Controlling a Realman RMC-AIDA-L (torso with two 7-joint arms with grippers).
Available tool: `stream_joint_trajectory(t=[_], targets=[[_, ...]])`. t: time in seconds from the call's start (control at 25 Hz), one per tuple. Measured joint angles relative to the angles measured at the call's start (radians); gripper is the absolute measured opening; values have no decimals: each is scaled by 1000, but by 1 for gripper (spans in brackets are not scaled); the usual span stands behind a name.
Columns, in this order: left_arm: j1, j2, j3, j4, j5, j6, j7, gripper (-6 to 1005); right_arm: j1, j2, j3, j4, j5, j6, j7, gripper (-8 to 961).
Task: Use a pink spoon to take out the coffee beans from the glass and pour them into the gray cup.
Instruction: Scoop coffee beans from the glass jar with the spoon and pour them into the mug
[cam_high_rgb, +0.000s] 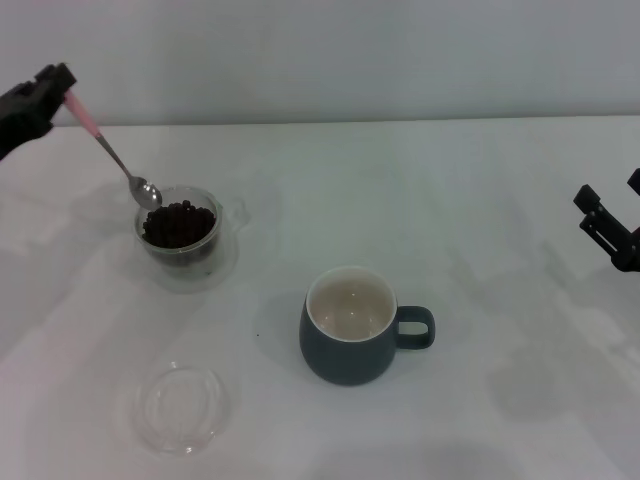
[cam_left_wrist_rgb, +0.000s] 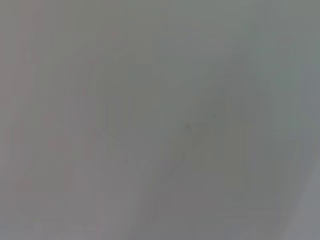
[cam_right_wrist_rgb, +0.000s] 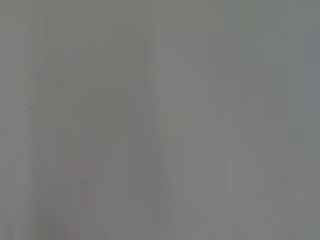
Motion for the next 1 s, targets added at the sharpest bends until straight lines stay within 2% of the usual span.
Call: stream_joint_trajectory(t=[0.32, 0.68, 1.0], targets=[[-32, -28, 43, -6, 0, 66, 82, 128, 2, 0, 1, 0, 22, 9, 0, 809], [-39, -38, 79, -30, -1, 128, 101, 128, 5, 0, 1, 0, 39, 26, 0, 809], [-40, -40, 76, -77, -23, 165, 99, 128, 3, 0, 1, 8, 49, 22, 0, 809]])
